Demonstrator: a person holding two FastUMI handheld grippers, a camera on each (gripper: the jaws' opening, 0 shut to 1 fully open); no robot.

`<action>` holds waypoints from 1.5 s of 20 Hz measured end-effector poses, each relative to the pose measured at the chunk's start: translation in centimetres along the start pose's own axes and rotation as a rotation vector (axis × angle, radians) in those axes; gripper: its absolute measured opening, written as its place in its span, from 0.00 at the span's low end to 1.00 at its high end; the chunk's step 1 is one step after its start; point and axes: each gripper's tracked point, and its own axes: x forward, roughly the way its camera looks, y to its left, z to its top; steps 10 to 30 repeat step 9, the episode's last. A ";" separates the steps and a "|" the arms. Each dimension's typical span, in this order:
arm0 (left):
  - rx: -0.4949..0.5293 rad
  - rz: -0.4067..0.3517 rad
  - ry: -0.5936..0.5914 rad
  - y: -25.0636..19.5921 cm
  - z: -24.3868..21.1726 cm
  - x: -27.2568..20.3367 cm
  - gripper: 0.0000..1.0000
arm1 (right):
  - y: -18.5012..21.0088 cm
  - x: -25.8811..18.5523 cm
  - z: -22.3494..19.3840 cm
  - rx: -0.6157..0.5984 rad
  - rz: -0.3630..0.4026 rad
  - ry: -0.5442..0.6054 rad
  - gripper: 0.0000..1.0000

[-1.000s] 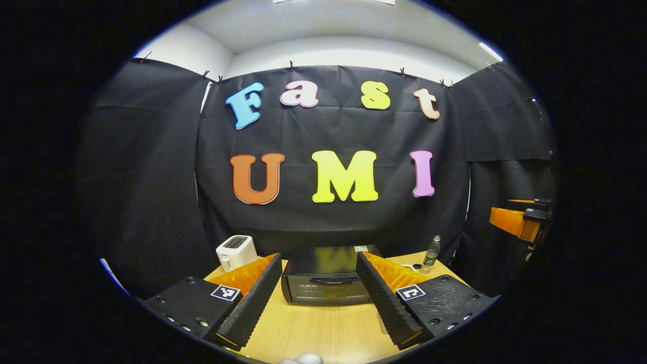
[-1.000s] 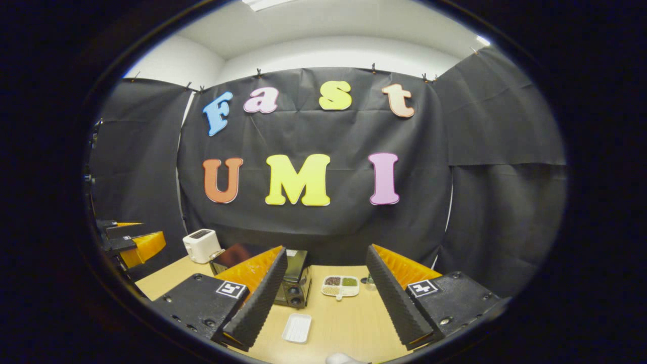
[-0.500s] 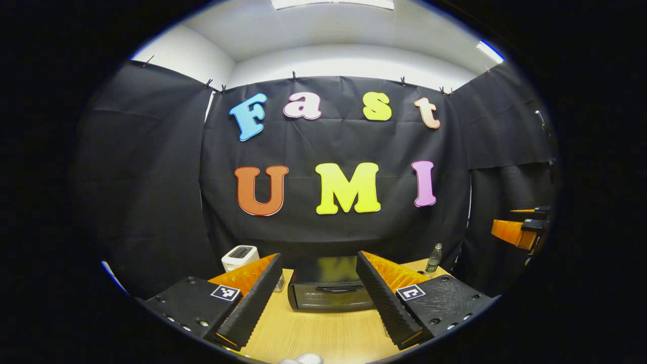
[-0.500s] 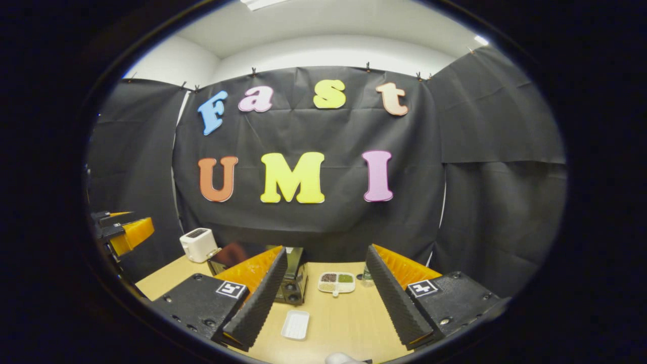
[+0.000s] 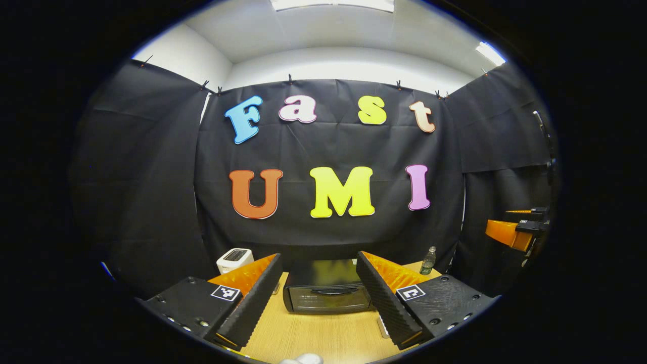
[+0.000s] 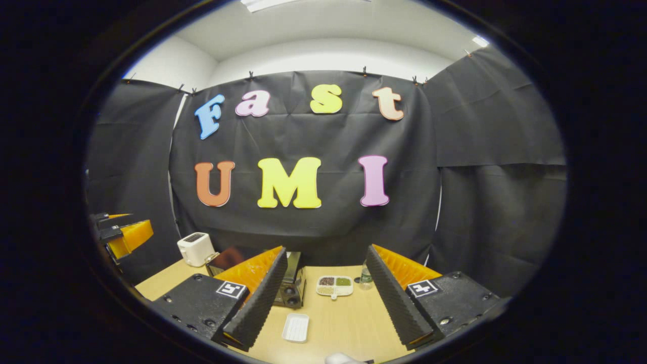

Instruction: Open the electric oven with the left hand, put the food in, and close the electric oven.

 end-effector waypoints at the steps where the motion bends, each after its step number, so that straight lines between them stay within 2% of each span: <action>1: -0.003 -0.005 -0.001 0.0 0.0 0.1 0.96 | 0.1 0.0 -0.1 0.000 0.000 0.000 1.00; 2: -0.001 -0.003 -0.004 0.1 0.1 0.0 0.96 | 0.1 0.1 0.0 0.000 -0.002 -0.002 0.96; 30: 0.005 -0.017 -0.003 0.3 0.0 0.3 0.96 | 1.0 0.3 0.2 0.001 -0.011 -0.015 0.96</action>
